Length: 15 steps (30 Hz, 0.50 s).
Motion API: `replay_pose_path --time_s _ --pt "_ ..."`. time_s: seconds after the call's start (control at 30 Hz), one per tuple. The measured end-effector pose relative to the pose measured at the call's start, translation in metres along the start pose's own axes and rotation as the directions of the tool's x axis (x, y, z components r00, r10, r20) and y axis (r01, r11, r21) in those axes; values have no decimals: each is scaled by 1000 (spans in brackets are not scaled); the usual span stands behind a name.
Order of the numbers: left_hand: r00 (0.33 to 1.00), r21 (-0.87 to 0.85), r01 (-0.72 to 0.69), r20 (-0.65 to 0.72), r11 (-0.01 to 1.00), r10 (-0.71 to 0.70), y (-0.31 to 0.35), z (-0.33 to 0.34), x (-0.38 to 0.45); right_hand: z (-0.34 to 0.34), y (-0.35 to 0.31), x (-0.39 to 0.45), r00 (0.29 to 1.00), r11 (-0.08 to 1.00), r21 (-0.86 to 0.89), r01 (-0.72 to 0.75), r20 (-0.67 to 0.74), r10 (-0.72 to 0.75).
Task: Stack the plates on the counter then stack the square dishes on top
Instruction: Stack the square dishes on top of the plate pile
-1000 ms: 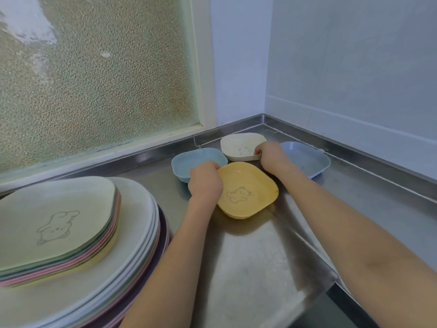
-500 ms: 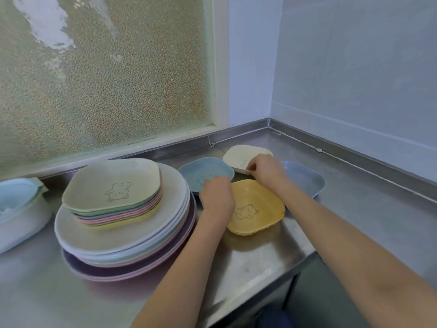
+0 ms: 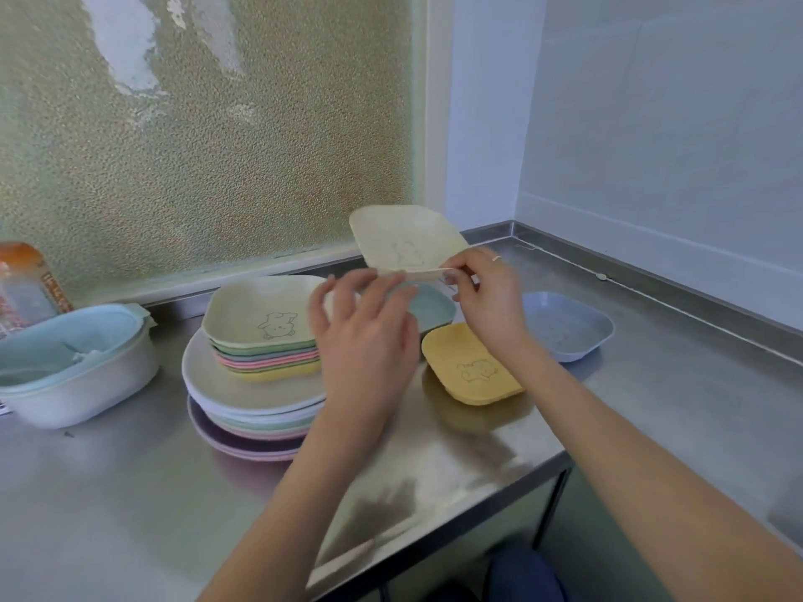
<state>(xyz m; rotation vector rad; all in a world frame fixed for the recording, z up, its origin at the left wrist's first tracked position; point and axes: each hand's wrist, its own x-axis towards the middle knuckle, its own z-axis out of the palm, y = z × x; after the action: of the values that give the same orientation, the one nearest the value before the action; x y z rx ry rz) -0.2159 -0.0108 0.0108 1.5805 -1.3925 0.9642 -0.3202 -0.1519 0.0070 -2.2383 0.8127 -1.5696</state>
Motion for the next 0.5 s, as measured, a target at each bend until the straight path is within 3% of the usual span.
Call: replay_pose_path --time_s 0.1,0.2,0.33,0.5 --pt "980 -39 159 -115 986 -163 -30 -33 0 9 -41 -14 1000 991 134 17 -15 -16" --pt "907 -116 389 -125 914 -402 -66 -54 -4 20 -76 -23 997 980 188 63 32 -70" --pt "743 -340 633 15 695 -669 -116 -63 -17 41 -104 -37 976 975 181 129 152 -157" --pt "648 -523 709 219 473 -729 -129 -67 -22 59 -110 -48 970 985 128 112 202 -136"
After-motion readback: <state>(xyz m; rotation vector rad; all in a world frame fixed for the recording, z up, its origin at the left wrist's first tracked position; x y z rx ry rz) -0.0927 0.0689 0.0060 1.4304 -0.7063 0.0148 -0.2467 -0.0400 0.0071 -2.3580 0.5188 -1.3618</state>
